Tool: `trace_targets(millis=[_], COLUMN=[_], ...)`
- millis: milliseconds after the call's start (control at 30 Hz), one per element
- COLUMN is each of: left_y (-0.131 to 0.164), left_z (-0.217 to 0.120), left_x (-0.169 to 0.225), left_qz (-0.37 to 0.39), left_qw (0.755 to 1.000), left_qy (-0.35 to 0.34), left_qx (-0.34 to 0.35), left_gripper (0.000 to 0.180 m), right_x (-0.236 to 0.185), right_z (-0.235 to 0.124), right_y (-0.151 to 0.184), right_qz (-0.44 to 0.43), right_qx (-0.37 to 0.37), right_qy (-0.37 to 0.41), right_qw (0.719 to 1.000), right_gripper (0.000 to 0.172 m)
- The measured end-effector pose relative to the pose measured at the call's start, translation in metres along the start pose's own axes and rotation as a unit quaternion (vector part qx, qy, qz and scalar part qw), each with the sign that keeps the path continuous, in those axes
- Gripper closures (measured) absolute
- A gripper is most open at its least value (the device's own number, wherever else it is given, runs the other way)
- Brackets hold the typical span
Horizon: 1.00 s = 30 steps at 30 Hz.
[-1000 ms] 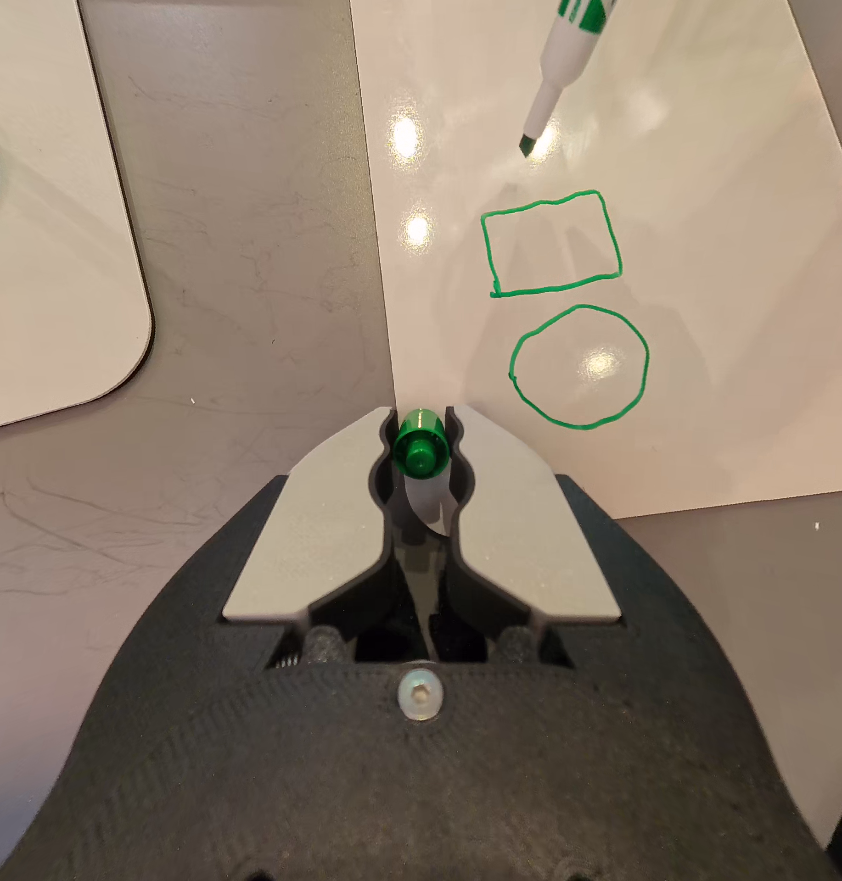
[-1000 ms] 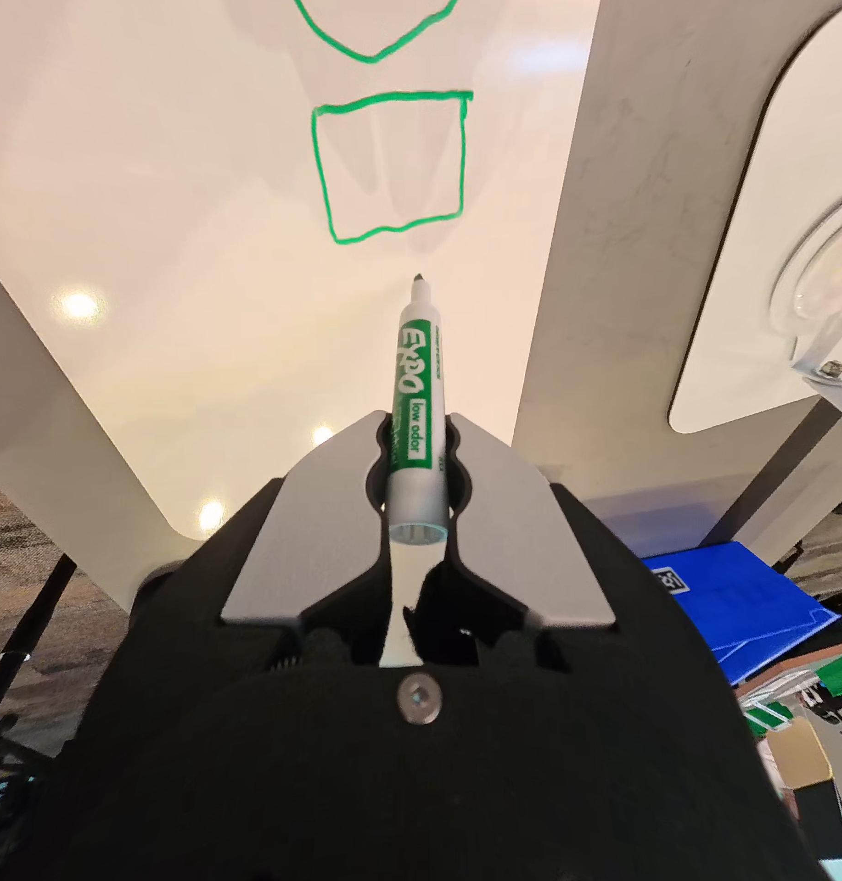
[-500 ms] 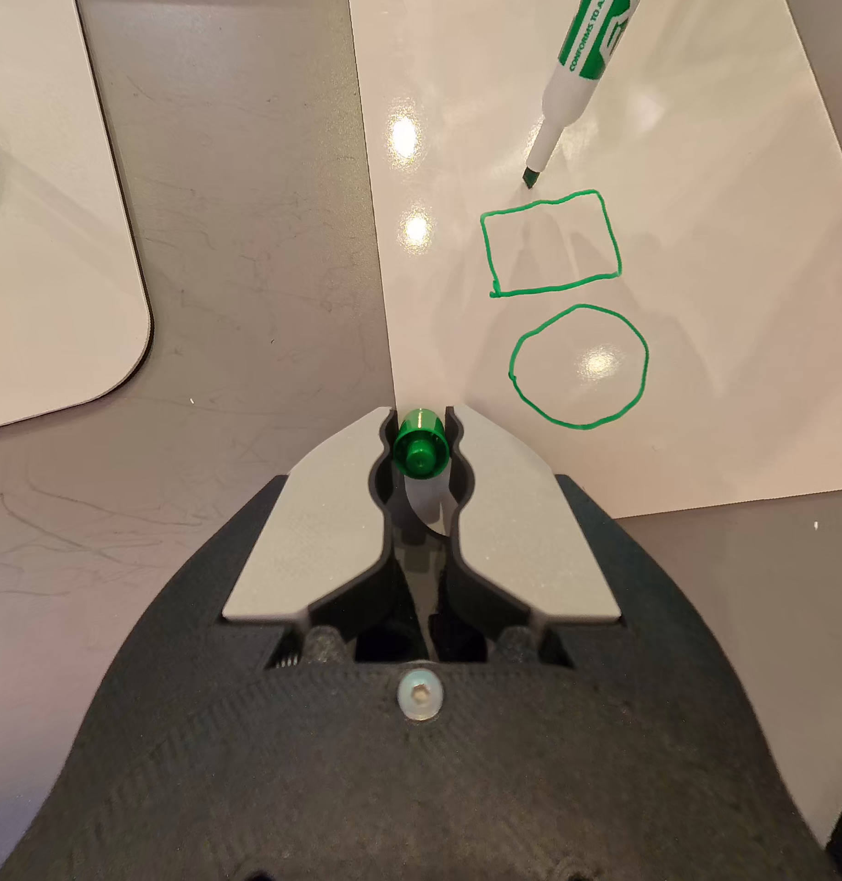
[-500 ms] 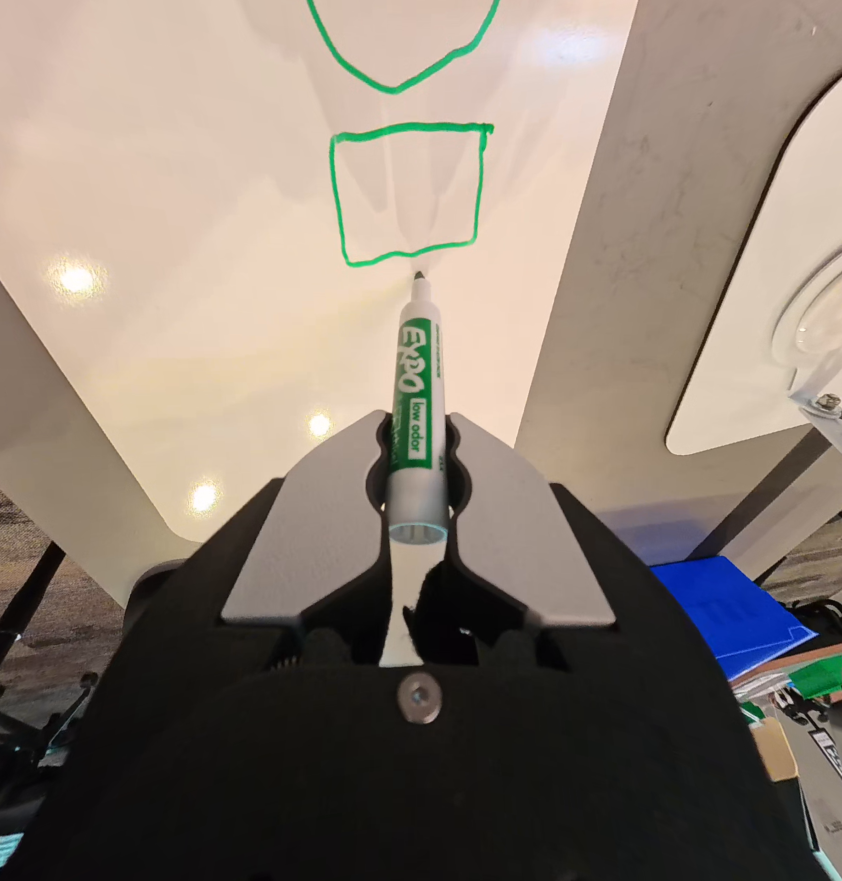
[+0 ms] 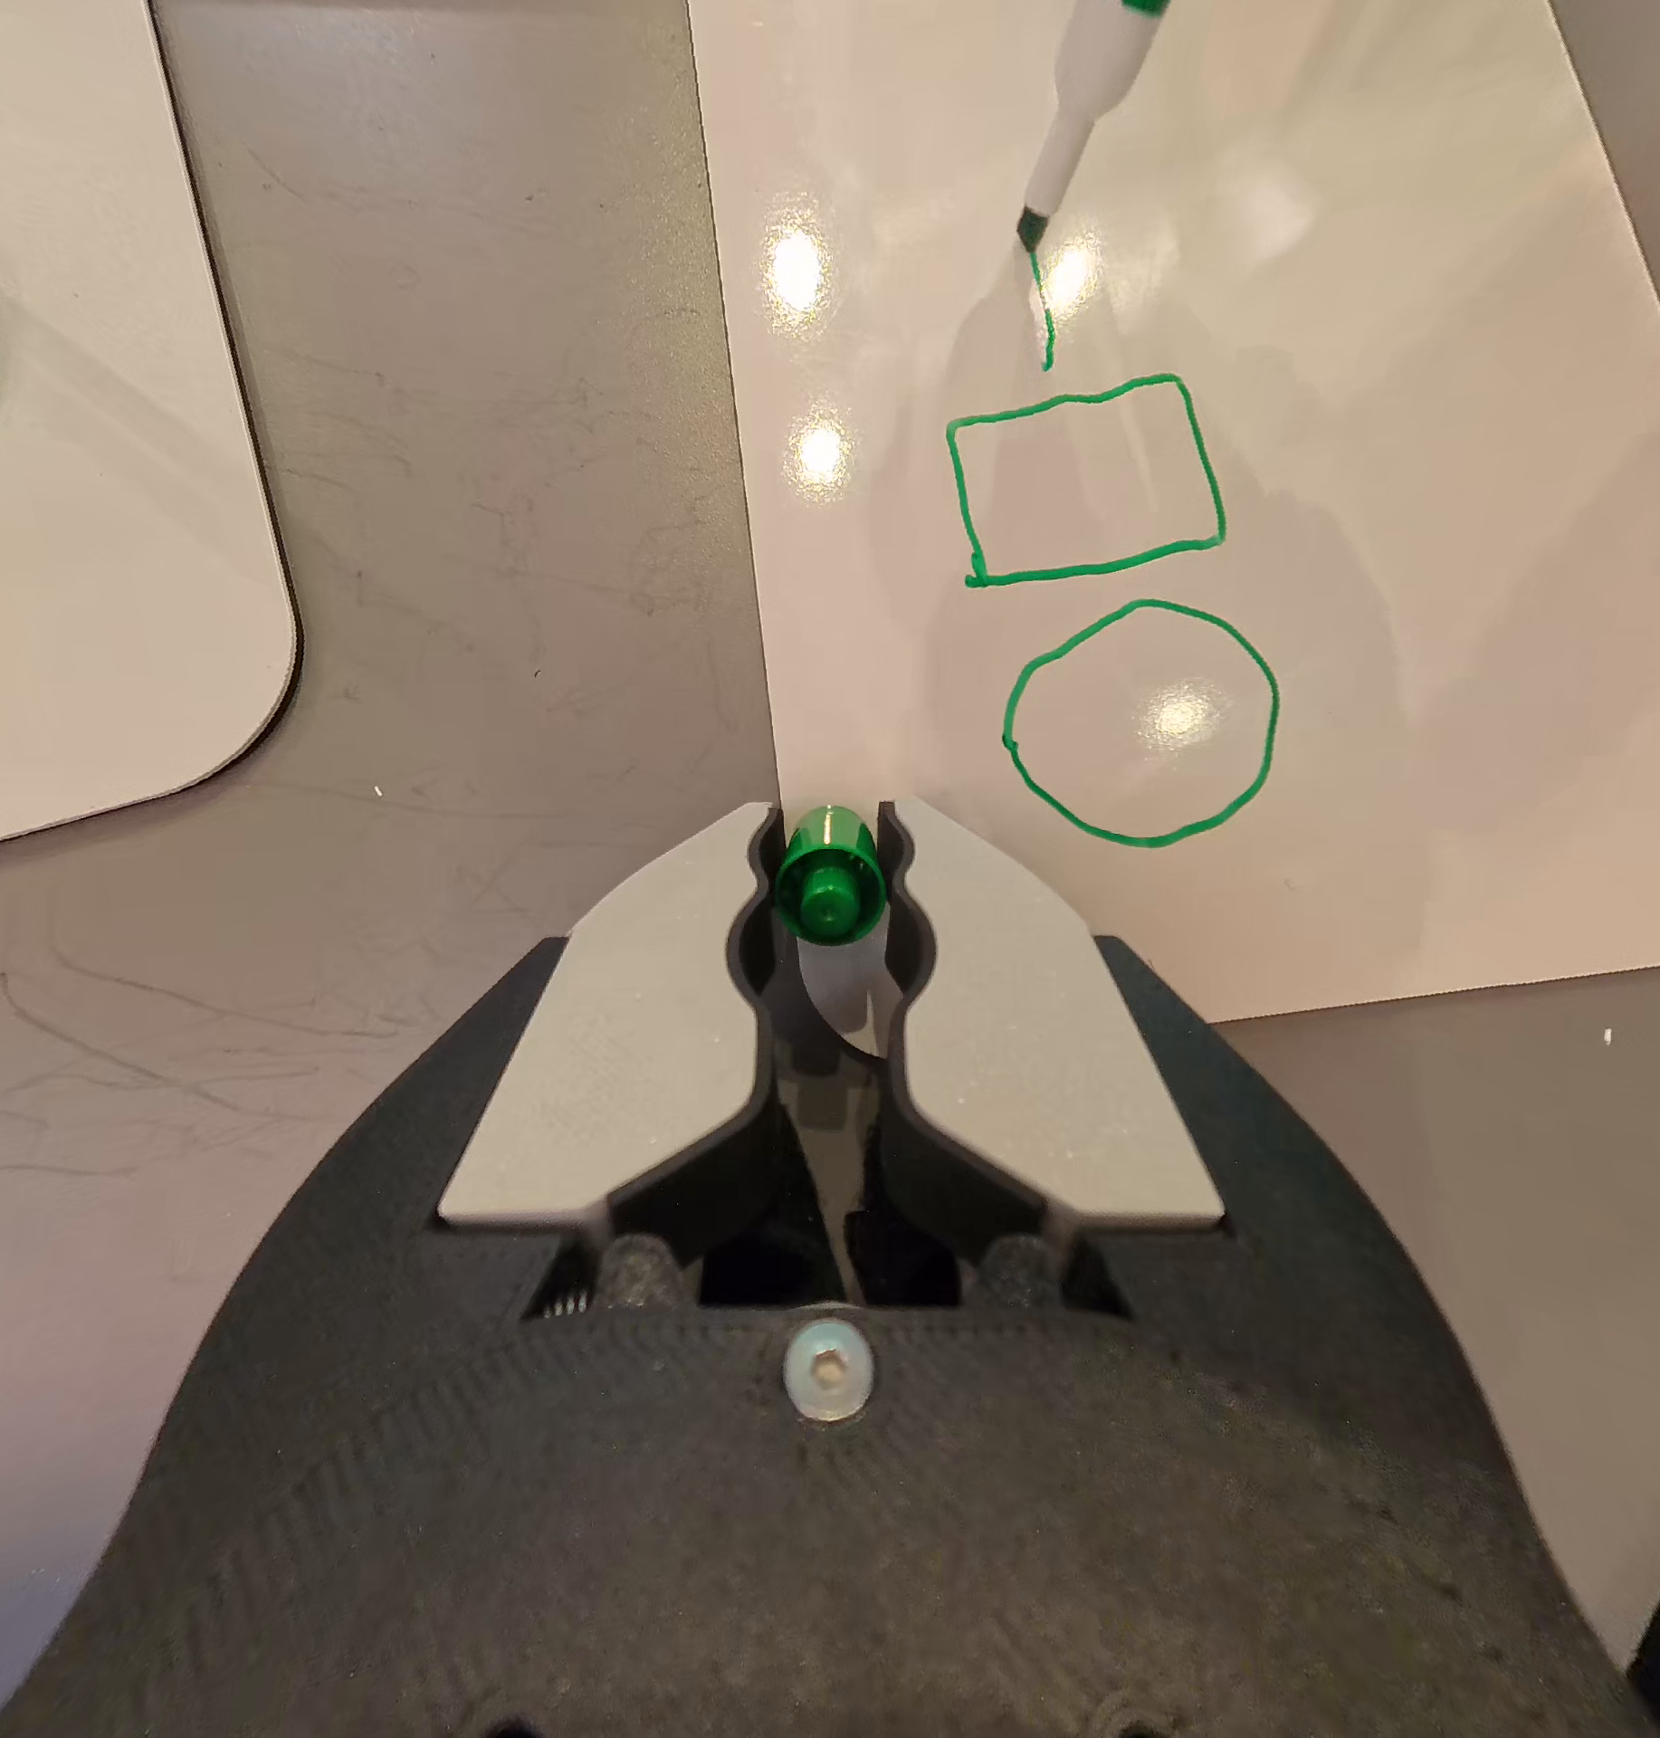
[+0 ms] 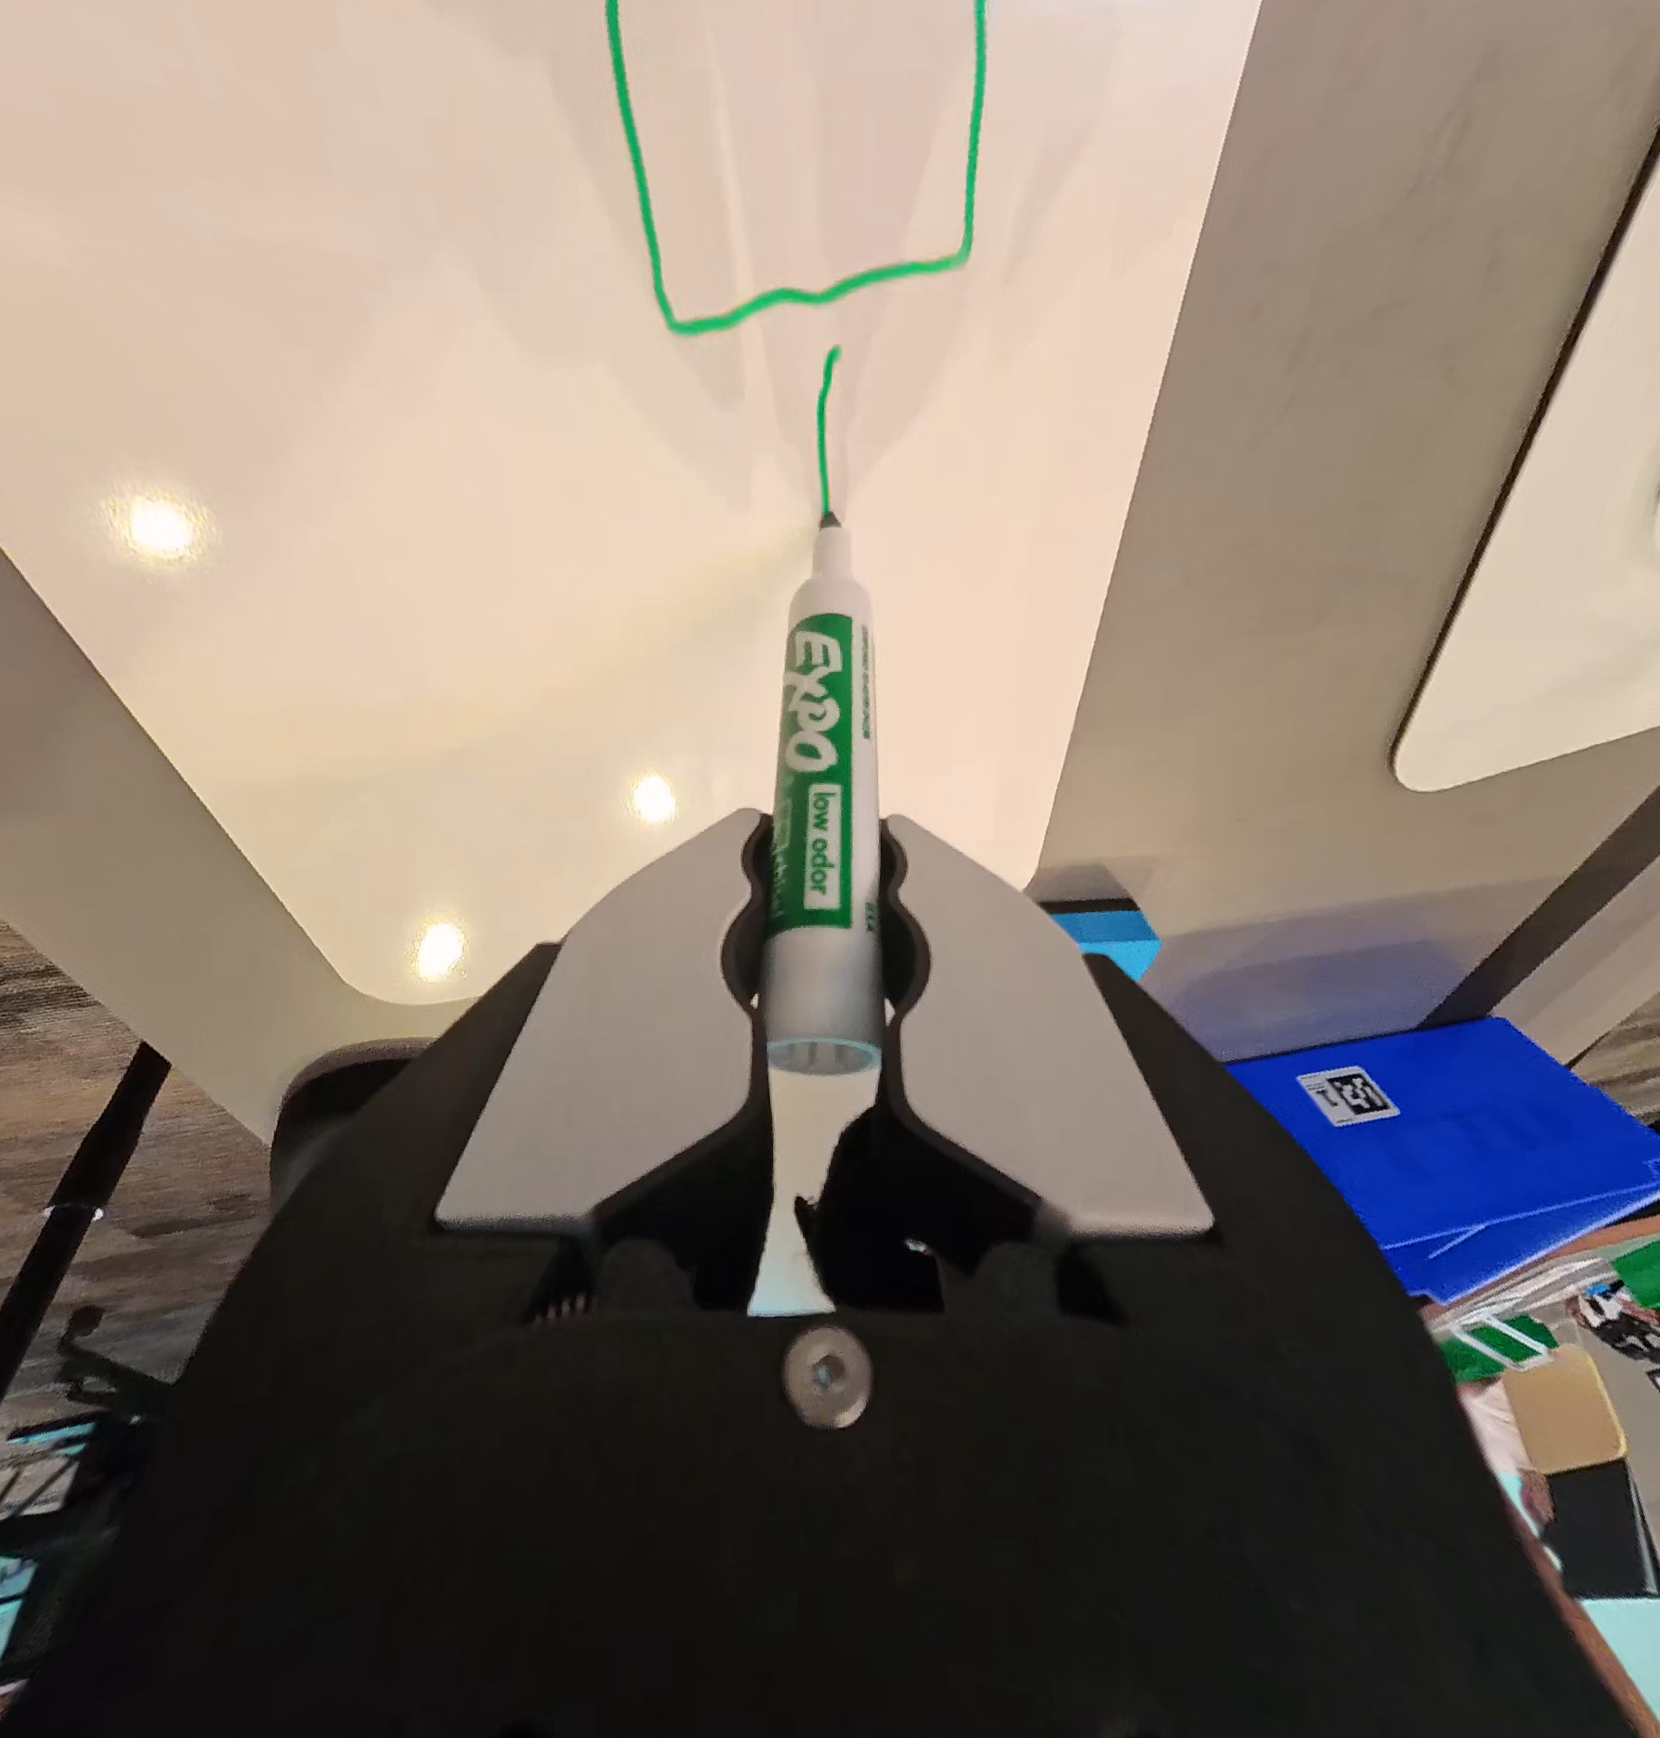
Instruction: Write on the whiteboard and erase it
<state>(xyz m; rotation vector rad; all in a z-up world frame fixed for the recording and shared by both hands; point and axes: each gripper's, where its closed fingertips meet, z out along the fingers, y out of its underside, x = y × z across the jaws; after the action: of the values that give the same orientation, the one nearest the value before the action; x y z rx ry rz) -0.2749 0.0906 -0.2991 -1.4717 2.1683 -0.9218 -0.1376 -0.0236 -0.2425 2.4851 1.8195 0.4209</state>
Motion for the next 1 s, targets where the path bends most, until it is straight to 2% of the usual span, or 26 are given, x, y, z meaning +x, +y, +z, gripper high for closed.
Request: trace_targets(millis=[300, 867, 1000], left_y=[0.000, 0.000, 0.000], left_z=[0.000, 0.000, 0.000], left_x=[0.000, 0.000, 0.000], left_qz=[0.000, -0.001, -0.001], left_qw=[1.000, 1.000, 1.000], left_qy=[0.000, 0.000, 0.001], left_qx=[0.000, 0.000, 0.000], left_gripper=[0.161, 0.161, 0.161], right_x=[0.000, 0.014, 0.011], right_z=[0.004, 0.002, -0.001], right_y=[0.019, -0.001, 0.005], right_qz=[0.019, 0.010, 0.016], right_qx=[-0.011, 0.004, 0.003], right_qy=[0.001, 0.009, 0.007], right_qw=[1.000, 1.000, 1.000], right_gripper=[0.151, 0.151, 0.151])
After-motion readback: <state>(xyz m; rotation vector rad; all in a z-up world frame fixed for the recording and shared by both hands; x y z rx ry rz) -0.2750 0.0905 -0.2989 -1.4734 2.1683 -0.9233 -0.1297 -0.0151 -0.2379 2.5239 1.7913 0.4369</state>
